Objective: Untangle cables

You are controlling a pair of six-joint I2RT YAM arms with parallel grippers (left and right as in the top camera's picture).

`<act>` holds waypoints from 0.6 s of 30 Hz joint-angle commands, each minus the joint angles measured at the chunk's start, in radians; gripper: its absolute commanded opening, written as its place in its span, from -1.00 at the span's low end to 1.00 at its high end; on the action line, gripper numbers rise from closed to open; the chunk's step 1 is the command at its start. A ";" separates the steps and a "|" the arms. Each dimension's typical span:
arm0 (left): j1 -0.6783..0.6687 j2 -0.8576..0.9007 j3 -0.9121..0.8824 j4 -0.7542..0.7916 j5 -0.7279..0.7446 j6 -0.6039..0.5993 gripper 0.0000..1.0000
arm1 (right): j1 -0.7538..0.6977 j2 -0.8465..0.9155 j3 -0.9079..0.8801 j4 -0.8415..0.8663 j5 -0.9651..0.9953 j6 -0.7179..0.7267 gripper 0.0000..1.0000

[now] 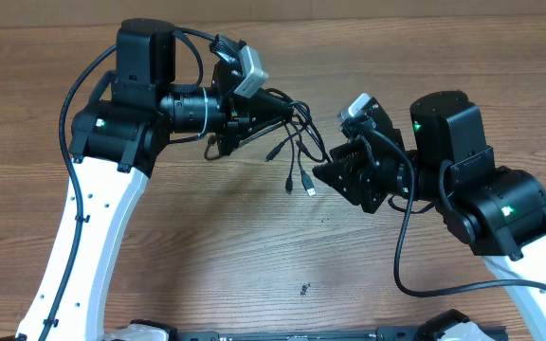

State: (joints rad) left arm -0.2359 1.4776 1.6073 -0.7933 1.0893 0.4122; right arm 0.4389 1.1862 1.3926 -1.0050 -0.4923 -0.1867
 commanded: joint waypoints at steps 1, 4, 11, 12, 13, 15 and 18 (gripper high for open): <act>-0.006 -0.019 0.012 -0.006 0.023 -0.018 -0.91 | -0.002 -0.008 0.002 0.015 0.002 0.002 -0.07; -0.006 -0.019 0.012 -0.027 -0.011 -0.016 -0.92 | -0.002 -0.008 0.002 0.031 -0.014 0.002 0.12; -0.006 -0.019 0.012 -0.095 -0.069 0.044 -0.91 | -0.002 -0.008 0.002 0.143 -0.051 0.003 0.37; -0.006 -0.019 0.012 -0.102 -0.069 0.058 -0.91 | -0.002 -0.008 0.002 0.160 -0.051 0.003 0.37; -0.006 -0.019 0.012 -0.109 -0.069 0.068 -0.91 | -0.002 -0.008 0.002 0.175 -0.051 0.003 0.36; -0.006 -0.019 0.012 -0.113 -0.067 0.075 -0.92 | -0.002 -0.008 0.002 0.197 -0.039 0.003 0.34; -0.008 -0.019 0.012 -0.117 -0.050 0.087 -0.91 | -0.002 -0.008 0.002 0.224 -0.005 0.003 0.31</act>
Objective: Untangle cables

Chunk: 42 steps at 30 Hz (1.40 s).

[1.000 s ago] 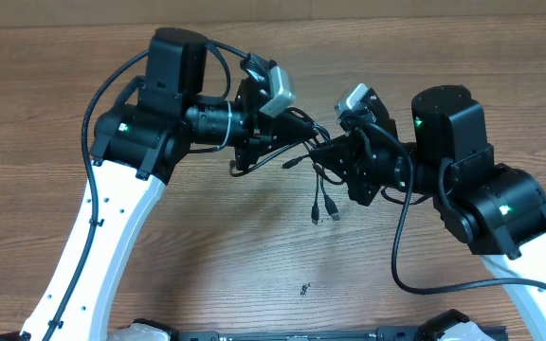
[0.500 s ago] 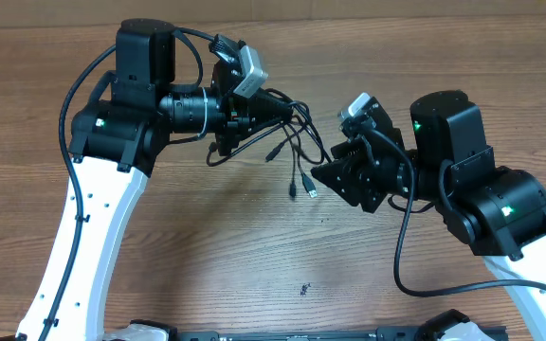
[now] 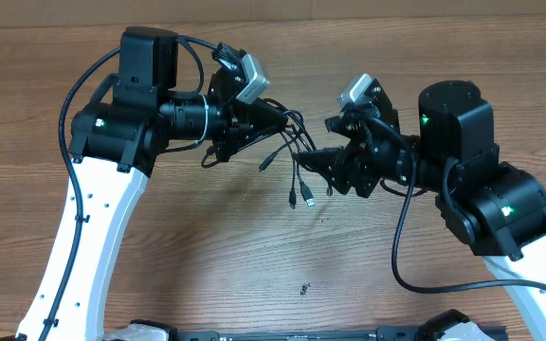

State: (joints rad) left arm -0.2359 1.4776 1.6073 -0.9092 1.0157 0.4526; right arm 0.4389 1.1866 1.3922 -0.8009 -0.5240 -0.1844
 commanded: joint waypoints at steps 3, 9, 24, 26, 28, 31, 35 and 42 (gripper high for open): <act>-0.008 -0.019 0.012 0.008 0.083 0.049 -0.92 | -0.002 -0.008 0.002 0.029 0.026 0.000 0.15; -0.014 -0.019 0.012 0.031 0.213 0.049 -0.91 | -0.002 -0.008 0.002 0.029 0.026 0.000 0.04; -0.042 -0.019 0.012 0.087 0.217 0.036 -0.92 | -0.002 0.004 0.002 -0.020 0.026 0.000 -0.92; -0.042 -0.019 0.012 0.131 0.217 0.002 -0.92 | -0.002 0.016 0.002 -0.069 0.026 -0.003 -0.92; -0.042 -0.019 0.012 0.158 0.217 -0.018 -0.91 | -0.002 0.020 0.001 -0.088 0.027 -0.008 -0.92; -0.040 -0.019 0.012 0.188 0.216 -0.040 -0.91 | -0.002 0.020 0.001 -0.107 0.031 -0.008 -0.92; -0.037 -0.019 0.012 0.204 0.216 -0.043 -0.92 | -0.002 0.020 0.001 -0.145 0.038 -0.008 -0.92; -0.019 -0.019 0.012 0.232 0.216 -0.074 -0.92 | -0.002 0.020 0.001 -0.204 0.037 -0.031 -0.92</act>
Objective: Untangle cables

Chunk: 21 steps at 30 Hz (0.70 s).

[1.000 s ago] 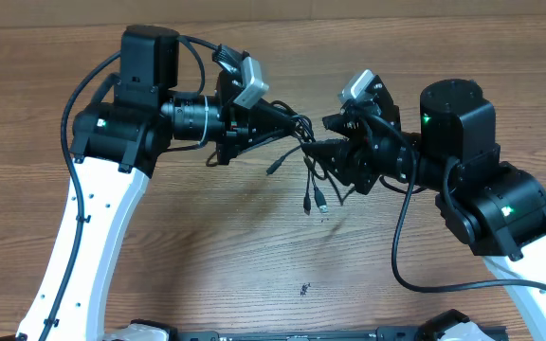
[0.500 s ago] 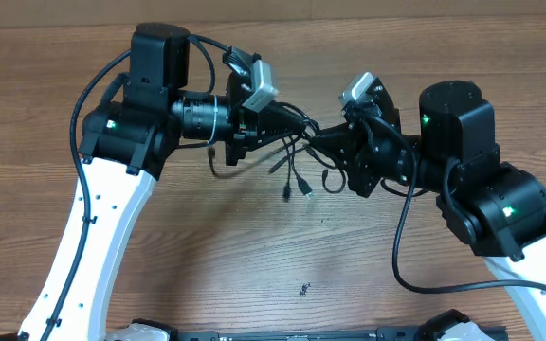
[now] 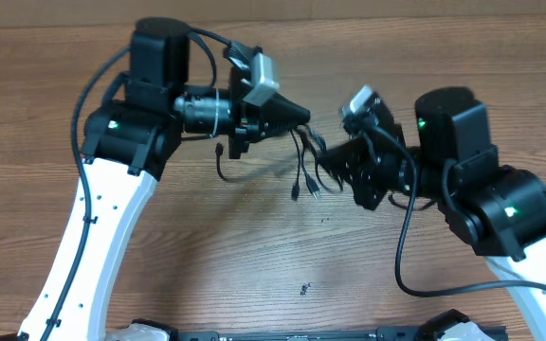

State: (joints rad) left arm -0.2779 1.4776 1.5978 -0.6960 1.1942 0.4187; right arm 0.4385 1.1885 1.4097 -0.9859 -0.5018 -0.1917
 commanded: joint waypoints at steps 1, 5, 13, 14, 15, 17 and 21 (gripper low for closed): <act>0.026 -0.019 0.021 0.026 0.037 -0.050 -0.92 | -0.001 0.018 -0.016 -0.019 0.015 -0.023 -0.92; 0.037 -0.019 0.021 0.044 0.037 -0.076 -0.91 | -0.001 0.018 -0.016 -0.016 0.015 -0.023 -0.92; 0.037 -0.019 0.021 -0.006 0.000 -0.075 -0.91 | -0.001 0.018 -0.016 0.014 0.015 -0.023 -0.92; 0.037 -0.019 0.021 -0.011 0.000 -0.075 -0.91 | -0.002 0.018 -0.016 0.015 0.015 -0.023 -0.92; 0.037 -0.019 0.021 -0.015 -0.001 -0.075 -0.91 | -0.001 0.018 -0.016 0.016 0.015 -0.023 -0.92; 0.036 -0.019 0.021 -0.031 -0.012 -0.075 -0.91 | -0.001 0.018 -0.016 0.024 0.013 -0.023 -0.92; 0.035 -0.019 0.021 -0.108 -0.106 -0.075 -0.92 | -0.001 0.018 -0.016 0.064 -0.010 -0.019 -0.92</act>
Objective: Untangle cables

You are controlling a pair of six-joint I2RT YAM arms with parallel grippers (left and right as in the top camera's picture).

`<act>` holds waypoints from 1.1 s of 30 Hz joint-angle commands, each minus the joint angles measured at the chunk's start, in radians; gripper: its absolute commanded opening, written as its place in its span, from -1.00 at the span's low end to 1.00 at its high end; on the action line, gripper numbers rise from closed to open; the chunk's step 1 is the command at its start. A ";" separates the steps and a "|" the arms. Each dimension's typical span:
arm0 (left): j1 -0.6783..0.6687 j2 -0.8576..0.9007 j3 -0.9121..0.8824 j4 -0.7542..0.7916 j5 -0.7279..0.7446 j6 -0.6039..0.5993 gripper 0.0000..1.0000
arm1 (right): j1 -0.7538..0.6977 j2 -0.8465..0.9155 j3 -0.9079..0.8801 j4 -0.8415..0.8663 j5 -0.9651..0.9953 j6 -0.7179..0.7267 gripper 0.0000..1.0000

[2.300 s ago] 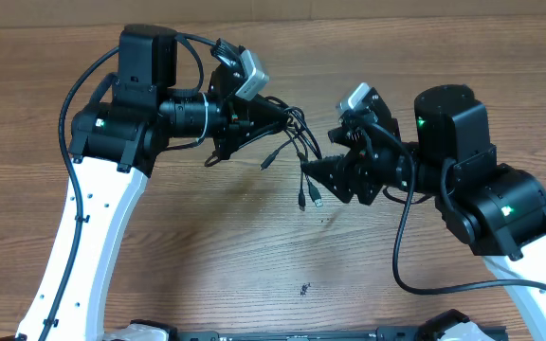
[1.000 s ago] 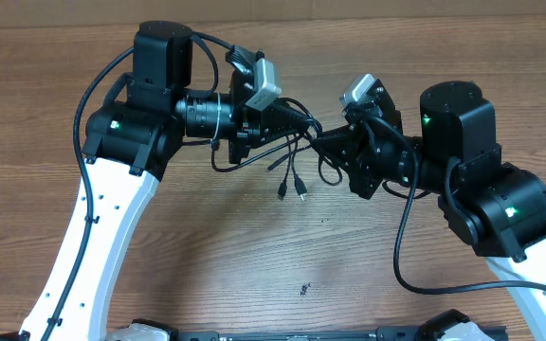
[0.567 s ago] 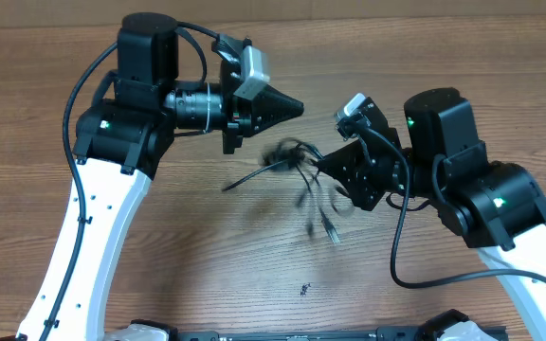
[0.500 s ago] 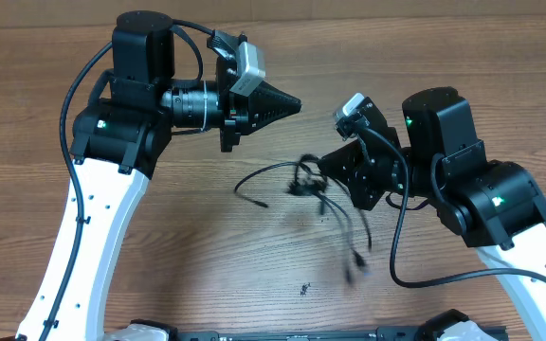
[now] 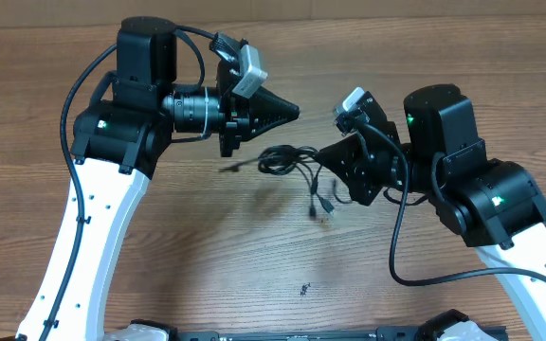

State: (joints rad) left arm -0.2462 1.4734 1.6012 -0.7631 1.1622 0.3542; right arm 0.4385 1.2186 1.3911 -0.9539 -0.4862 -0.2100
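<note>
A tangle of thin black cables [image 5: 282, 158] hangs in the air between the two arms, its shadow on the wood below. One loose end points left and several plugs [image 5: 318, 205] dangle underneath. My right gripper [image 5: 325, 157] is shut on the right side of the bundle. My left gripper [image 5: 292, 111] sits above and to the left of the bundle, with no cable at its pointed tip. Its fingers are seen edge-on, so their gap is hidden.
The wooden table [image 5: 207, 256] runs under both arms. A small dark speck [image 5: 303, 289] lies near the front middle. Each arm's own black lead loops beside it.
The cables no longer hang from the left gripper's tip. The bundle now sits lower and to the left, carried only by the right gripper. The left gripper has moved back slightly to the left.
At first both grippers held the tangle between them, close together, plugs dangling. Then the right gripper stood nearer the left. Later the left arm had shifted right, cables still at its tip. Now the left tip is bare and the right holds the bundle.
</note>
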 commanded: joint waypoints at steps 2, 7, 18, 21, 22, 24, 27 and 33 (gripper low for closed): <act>0.004 -0.015 0.018 -0.073 -0.078 -0.010 -0.92 | -0.001 -0.012 0.003 0.052 -0.032 0.000 -0.92; 0.004 -0.015 0.017 -0.140 -0.135 0.016 -0.92 | -0.001 -0.012 0.003 0.093 -0.032 0.024 -0.92; -0.004 -0.014 0.017 -0.256 -0.180 0.069 -0.86 | -0.001 -0.012 0.003 0.180 -0.115 0.021 -0.92; -0.004 -0.014 0.017 -0.257 -0.190 0.069 -0.80 | -0.001 -0.012 0.003 0.179 -0.127 0.018 -0.92; -0.004 -0.014 0.017 -0.256 -0.195 0.069 -0.79 | -0.001 -0.012 0.003 0.178 -0.135 0.017 -0.92; -0.004 -0.014 0.017 -0.252 -0.209 0.069 -0.83 | -0.001 -0.012 0.003 0.166 -0.164 -0.014 -0.92; -0.003 -0.014 0.017 -0.246 -0.247 0.068 -0.92 | -0.001 -0.012 0.003 0.115 -0.189 -0.070 -0.92; -0.004 -0.014 0.017 -0.251 -0.245 0.068 -0.34 | -0.001 -0.012 0.003 0.054 -0.283 -0.315 -0.92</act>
State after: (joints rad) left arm -0.2470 1.4734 1.6016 -1.0096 0.9241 0.4053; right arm 0.4385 1.2186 1.3911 -0.9001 -0.6910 -0.3500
